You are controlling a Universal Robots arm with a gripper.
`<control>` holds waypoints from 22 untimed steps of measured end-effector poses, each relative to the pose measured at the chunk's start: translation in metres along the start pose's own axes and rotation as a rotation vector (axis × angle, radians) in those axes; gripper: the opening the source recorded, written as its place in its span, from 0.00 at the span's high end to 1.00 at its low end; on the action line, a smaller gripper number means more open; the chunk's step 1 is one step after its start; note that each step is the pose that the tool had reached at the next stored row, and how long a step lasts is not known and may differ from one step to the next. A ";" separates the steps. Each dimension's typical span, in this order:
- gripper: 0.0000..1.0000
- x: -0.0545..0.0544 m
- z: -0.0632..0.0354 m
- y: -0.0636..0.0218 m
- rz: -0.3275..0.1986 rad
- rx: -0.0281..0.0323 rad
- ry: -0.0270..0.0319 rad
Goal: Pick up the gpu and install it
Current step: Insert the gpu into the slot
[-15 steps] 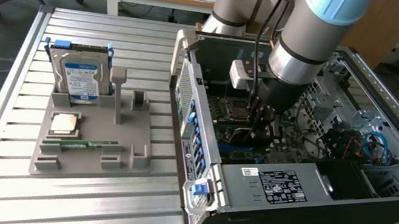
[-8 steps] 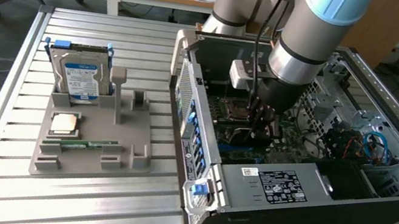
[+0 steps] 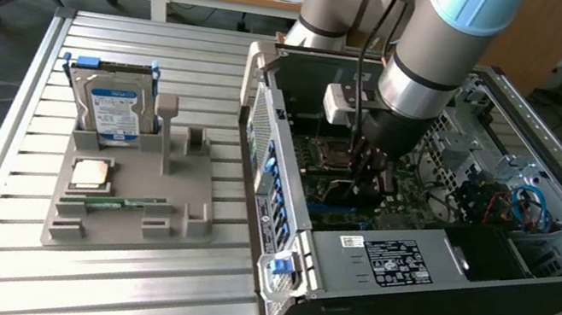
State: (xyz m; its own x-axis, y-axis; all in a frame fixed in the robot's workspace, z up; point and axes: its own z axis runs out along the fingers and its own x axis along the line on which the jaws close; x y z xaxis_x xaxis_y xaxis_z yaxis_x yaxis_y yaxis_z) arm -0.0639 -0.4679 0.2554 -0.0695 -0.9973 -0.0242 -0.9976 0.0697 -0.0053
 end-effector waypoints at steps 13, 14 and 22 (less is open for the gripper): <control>0.74 0.000 0.0004 0.0000 0.015 0.0004 0.0018; 0.74 0.000 0.0005 0.0000 0.016 0.0004 0.0019; 0.74 0.000 0.0005 0.0000 0.022 0.0008 0.0034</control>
State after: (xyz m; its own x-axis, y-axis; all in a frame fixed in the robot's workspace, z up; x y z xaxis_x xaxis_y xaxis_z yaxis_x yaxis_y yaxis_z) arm -0.0639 -0.4680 0.2549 -0.0915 -0.9956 -0.0209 -0.9958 0.0916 -0.0056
